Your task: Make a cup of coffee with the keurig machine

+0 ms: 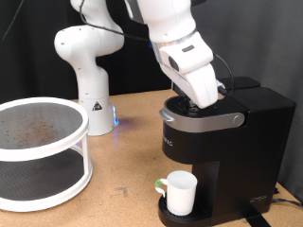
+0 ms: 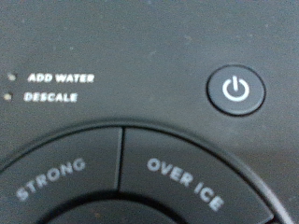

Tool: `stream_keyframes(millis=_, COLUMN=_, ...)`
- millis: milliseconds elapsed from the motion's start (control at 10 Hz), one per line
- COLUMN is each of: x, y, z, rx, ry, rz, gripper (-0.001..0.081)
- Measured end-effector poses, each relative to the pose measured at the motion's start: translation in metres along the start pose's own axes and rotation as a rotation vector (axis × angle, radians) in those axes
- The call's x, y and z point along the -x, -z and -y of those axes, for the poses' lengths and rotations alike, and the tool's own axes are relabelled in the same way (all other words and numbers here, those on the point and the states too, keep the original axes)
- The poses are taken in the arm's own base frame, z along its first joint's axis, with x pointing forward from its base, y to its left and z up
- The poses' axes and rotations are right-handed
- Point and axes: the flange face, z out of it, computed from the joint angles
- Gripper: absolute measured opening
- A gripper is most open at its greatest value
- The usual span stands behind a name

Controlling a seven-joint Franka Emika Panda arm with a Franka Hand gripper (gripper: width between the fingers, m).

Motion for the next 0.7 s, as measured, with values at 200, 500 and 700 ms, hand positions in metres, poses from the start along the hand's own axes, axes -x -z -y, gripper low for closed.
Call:
stream_keyframes(millis=200, x=-0.001, y=0.000, z=-0.007, rx=-0.062, ry=-0.023, rz=0.052, gripper=0.0003)
stream_keyframes(millis=500, x=0.003, y=0.002, z=-0.013, rx=-0.112, ry=-0.056, rz=0.101, gripper=0.0003)
stream_keyframes(millis=700, x=0.002, y=0.002, z=-0.014, rx=-0.107, ry=-0.103, rz=0.100, gripper=0.0003)
